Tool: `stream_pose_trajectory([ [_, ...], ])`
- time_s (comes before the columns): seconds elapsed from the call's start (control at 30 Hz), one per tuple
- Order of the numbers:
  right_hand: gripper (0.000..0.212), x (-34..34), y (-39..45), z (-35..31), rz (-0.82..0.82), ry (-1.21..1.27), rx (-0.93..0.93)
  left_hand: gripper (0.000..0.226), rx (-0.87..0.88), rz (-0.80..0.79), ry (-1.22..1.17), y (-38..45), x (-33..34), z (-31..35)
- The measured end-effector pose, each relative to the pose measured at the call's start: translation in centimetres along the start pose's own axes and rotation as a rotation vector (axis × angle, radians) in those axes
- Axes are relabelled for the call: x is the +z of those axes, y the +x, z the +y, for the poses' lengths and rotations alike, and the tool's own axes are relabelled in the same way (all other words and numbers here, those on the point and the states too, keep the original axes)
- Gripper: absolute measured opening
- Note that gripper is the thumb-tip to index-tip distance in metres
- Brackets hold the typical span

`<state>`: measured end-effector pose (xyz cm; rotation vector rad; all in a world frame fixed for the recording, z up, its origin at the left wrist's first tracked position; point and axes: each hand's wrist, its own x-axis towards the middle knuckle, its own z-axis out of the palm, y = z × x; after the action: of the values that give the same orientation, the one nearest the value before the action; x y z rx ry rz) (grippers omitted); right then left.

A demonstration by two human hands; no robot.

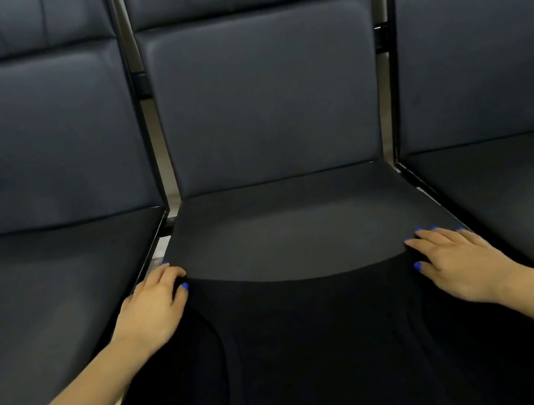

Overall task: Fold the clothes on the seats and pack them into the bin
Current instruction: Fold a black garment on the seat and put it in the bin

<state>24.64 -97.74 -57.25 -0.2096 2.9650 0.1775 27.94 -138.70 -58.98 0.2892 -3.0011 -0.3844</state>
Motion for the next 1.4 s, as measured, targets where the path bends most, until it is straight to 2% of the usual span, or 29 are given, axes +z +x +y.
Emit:
stream_pose_trajectory([
  [0.1,0.048,-0.1,0.3,0.4,0.07,0.031,0.028,0.009,0.01,0.078,-0.014,-0.2,-0.8,0.1],
  [0.2,0.02,-0.5,0.5,0.8,0.074,0.095,0.047,0.01,-0.019,0.131,-0.056,-0.6,-1.6,0.4],
  [0.3,0.03,-1.1,0.1,1.0,0.064,0.142,0.047,0.019,-0.02,0.145,-0.06,-0.4,-2.1,0.6],
  [0.4,0.022,-2.0,-0.3,1.2,0.087,0.111,0.035,0.03,-0.065,-0.038,-0.072,0.2,-2.5,0.2],
  [0.5,0.051,-3.0,-0.8,1.3,-0.023,0.084,0.047,0.021,-0.057,-0.137,-0.012,0.3,-2.7,-0.5],
  [0.53,0.051,-3.0,-1.0,1.4,-0.039,0.09,0.055,0.026,-0.042,-0.138,-0.02,0.2,-2.6,-0.5],
  [0.63,0.019,-2.9,-1.7,1.8,-0.02,0.177,0.047,0.028,-0.035,-0.075,-0.121,-0.3,-2.8,-0.2],
  [0.67,0.016,-3.0,-1.8,2.0,0.009,0.212,0.042,0.027,-0.056,-0.045,-0.172,-0.4,-3.0,-0.1],
  [0.73,0.021,-3.0,-1.9,2.4,0.079,0.298,0.049,0.026,-0.089,0.009,-0.253,-0.6,-3.8,0.2],
  [0.8,0.015,-3.0,-2.0,2.4,0.104,0.37,0.067,0.026,-0.114,0.028,-0.349,-0.8,-4.9,0.6],
  [0.93,0.015,-2.8,-1.7,2.5,0.215,0.625,0.099,0.022,-0.147,-0.011,-0.612,-1.3,-6.8,1.6],
  [1.0,0.019,-3.6,-1.6,2.3,0.291,0.711,0.083,0.02,-0.097,0.065,-0.589,-1.4,-7.6,2.1],
  [1.07,0.029,-4.3,-1.6,2.3,0.285,0.764,0.076,0.022,-0.076,0.181,-0.556,-1.3,-8.2,2.3],
  [1.13,0.029,-5.0,-1.3,3.0,0.308,0.815,0.111,0.025,-0.111,0.241,-0.716,-1.1,-8.7,2.4],
  [1.23,0.026,-7.0,-0.5,4.8,0.433,0.944,0.186,0.027,-0.253,0.202,-1.266,-1.1,-10.2,2.9],
  [1.27,0.026,-8.0,-0.4,5.1,0.482,1.033,0.225,0.026,-0.262,0.209,-1.379,-0.9,-11.0,3.2],
  [1.4,0.03,-11.4,-0.4,5.7,0.627,1.477,0.282,0.024,-0.18,0.293,-1.525,0.7,-13.8,4.4],
])
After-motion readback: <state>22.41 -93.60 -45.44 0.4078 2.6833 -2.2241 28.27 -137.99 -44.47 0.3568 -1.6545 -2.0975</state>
